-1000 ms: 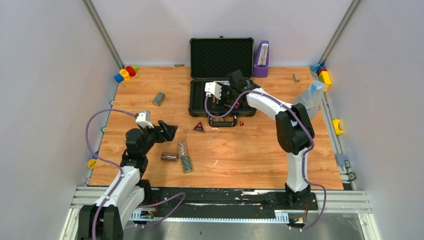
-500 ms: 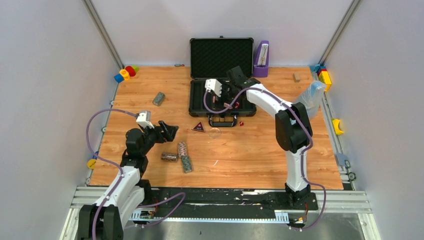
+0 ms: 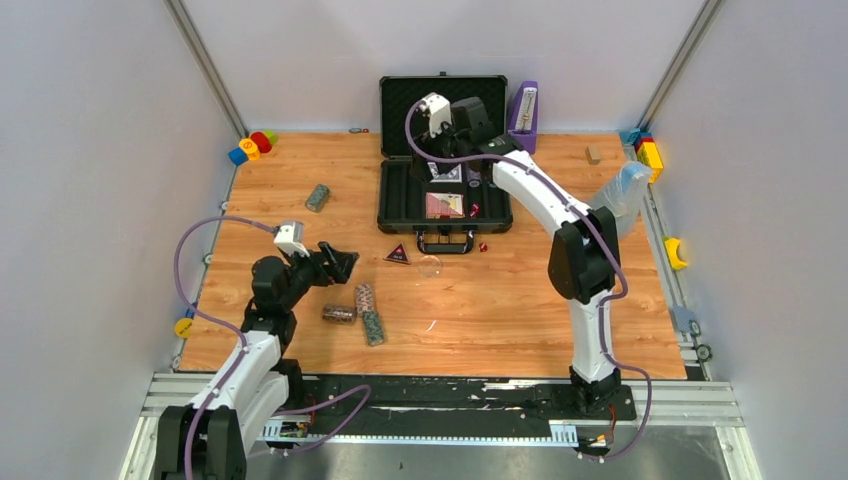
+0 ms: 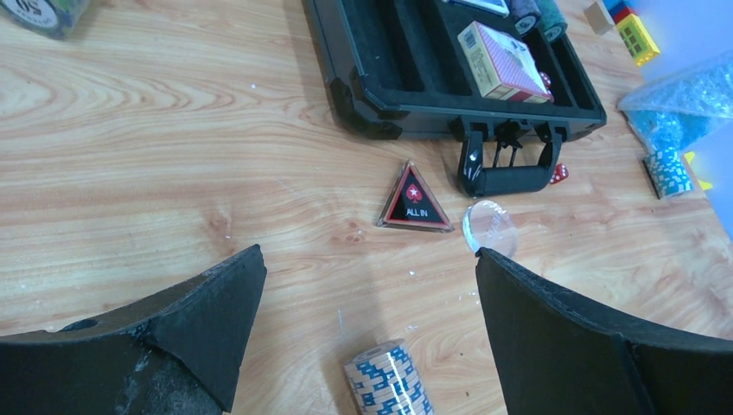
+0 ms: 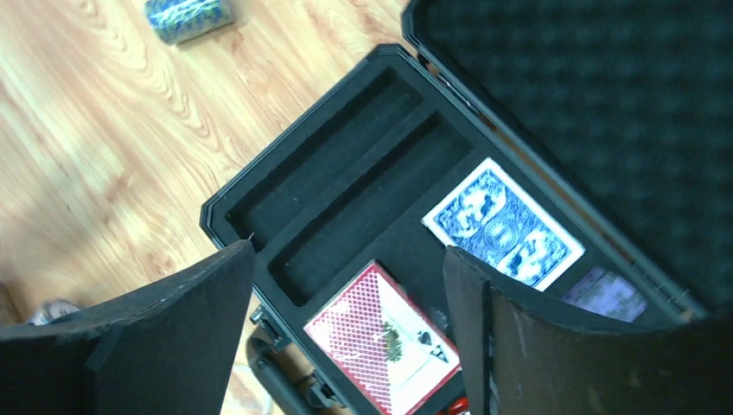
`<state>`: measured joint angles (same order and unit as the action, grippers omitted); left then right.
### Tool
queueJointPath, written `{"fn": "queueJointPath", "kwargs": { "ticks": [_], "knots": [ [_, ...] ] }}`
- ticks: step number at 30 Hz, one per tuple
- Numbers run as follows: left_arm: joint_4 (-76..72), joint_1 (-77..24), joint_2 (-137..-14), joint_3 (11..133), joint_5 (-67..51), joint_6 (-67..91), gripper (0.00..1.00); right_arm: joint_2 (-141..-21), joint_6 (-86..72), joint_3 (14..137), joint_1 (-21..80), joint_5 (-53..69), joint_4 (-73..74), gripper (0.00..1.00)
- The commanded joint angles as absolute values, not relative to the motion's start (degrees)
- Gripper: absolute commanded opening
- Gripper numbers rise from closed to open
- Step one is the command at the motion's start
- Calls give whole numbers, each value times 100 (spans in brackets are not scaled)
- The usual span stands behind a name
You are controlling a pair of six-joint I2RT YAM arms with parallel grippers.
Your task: Pack up texas hold em set
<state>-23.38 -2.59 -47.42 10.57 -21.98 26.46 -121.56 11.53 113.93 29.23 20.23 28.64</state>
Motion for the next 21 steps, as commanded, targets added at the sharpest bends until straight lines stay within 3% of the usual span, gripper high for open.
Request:
{"fn": "queueJointPath", "kwargs": {
  "ticks": [1,6,11,16,21],
  "knots": [
    [-2429,-237,-4397,1147,-2155,2502,100,-11992,-603,10678,3167,735,2251,76],
    [-2203,-231,-3949,1057,-2000,2483,100,-12078,-517,10616,3478,-734,2091,69],
    [-2246,-233,-3858,1003,-1940,2508,100,-12085,-599,10399,3533,-1101,2097,59],
    [-2377,-236,-4084,1040,-2057,2520,100,-12080,-670,10123,3533,-1341,2163,35],
    [-2436,-237,-4285,1098,-2086,2531,100,-12022,-721,9885,3525,-1474,2287,24]
  ]
}}
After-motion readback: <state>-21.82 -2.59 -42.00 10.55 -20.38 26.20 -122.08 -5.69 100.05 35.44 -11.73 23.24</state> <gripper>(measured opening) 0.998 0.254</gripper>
